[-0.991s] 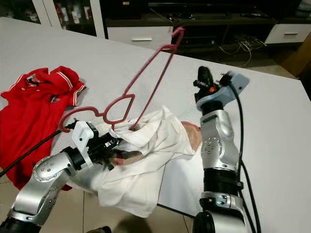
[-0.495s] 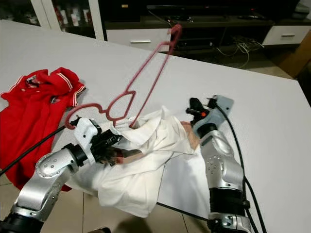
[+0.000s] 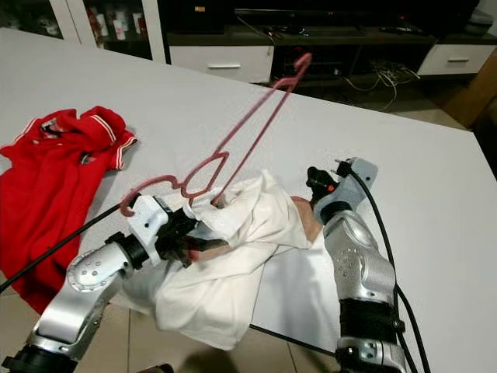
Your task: Hang hanger
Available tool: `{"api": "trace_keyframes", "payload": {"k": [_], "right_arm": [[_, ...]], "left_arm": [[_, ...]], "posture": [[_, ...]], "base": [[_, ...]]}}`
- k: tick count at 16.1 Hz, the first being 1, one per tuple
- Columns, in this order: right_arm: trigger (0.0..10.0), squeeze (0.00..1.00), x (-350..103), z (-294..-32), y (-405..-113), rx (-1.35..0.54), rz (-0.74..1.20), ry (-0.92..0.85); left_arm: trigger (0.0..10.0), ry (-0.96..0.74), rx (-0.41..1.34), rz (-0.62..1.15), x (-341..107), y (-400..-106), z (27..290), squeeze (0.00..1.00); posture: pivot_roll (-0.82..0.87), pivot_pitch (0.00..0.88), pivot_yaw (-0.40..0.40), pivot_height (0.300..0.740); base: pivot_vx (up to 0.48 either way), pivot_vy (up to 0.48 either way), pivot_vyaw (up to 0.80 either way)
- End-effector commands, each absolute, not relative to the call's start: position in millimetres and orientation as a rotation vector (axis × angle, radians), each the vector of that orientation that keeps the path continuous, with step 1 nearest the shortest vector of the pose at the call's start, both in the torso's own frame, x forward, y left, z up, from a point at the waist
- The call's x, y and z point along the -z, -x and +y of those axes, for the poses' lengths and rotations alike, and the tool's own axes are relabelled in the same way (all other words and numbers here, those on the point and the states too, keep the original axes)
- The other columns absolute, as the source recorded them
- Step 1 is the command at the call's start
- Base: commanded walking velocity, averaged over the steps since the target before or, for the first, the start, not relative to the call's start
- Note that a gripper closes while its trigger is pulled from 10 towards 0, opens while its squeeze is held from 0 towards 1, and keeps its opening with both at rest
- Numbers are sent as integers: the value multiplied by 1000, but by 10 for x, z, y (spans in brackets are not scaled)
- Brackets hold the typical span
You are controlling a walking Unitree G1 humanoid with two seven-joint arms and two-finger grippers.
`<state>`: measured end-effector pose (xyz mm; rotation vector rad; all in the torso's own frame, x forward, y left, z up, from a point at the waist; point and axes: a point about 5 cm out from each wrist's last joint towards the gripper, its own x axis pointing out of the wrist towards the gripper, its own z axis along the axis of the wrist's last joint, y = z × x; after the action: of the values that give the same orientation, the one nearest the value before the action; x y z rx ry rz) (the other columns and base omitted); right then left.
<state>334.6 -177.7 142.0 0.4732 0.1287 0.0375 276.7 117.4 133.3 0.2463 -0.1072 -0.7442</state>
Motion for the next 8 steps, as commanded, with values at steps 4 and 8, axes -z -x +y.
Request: {"api": "trace_keyframes", "payload": {"k": [4,8], "right_arm": [[10000,0,-1478,-1741,-3354,-81,163,-459],[10000,0,-1532,-1807,-3305,-92,143,-452]], "left_arm": [[10000,-226,655,-33,-1161,-2783,1154,0],[10000,-220,625,-35,-1151,-2818,1106,0]], "posture": [[53,133,-118,740],[27,142,-121,740]], "base": [[0,0,0],[0,0,200]]}}
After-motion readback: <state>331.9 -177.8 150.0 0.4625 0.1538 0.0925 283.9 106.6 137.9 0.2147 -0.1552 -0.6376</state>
